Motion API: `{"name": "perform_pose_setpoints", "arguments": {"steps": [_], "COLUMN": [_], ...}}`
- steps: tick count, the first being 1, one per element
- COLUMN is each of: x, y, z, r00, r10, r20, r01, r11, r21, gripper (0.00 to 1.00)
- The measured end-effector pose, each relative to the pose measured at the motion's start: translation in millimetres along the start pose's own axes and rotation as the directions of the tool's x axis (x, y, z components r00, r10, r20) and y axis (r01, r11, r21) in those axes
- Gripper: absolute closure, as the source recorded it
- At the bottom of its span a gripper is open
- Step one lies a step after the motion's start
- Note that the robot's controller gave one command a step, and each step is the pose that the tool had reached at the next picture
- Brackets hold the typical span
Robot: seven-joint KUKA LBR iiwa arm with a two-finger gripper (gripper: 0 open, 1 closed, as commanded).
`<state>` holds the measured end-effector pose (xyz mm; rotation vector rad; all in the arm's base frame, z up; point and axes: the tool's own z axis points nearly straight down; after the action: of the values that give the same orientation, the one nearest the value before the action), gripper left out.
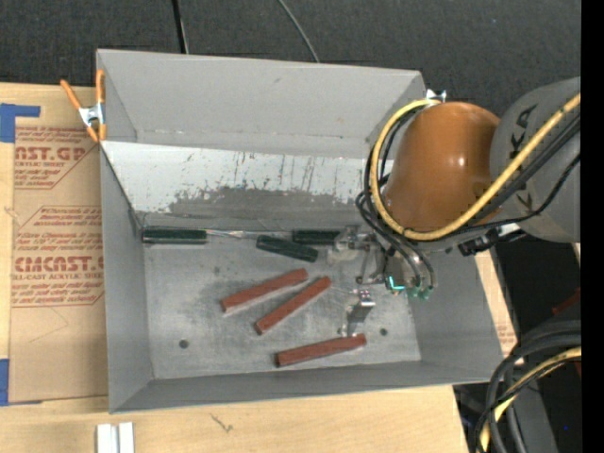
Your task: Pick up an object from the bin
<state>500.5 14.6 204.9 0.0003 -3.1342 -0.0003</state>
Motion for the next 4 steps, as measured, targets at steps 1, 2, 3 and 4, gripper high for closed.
{"name": "perform_pose_setpoints", "arguments": {"steps": [1, 2, 3, 4], "x": [-1.7, 4.0, 13.0, 19.7], "y": [0.0, 0.0, -4.3, -22.4], "z": [-4.3, 41.2, 64.2, 89.9], "r00": [1.0, 0.994, 0.978, 0.952], "r10": [0.0, -0.11, -0.21, -0.305], "r20": [0.008, 0.011, 0.004, 0.007], "r01": [0.0, 0.11, 0.21, 0.305], "r11": [1.0, 0.994, 0.978, 0.952], "r21": [0.0, 0.001, 0.001, 0.002], "gripper": [0.0, 0.0, 0.0, 0.0]}}
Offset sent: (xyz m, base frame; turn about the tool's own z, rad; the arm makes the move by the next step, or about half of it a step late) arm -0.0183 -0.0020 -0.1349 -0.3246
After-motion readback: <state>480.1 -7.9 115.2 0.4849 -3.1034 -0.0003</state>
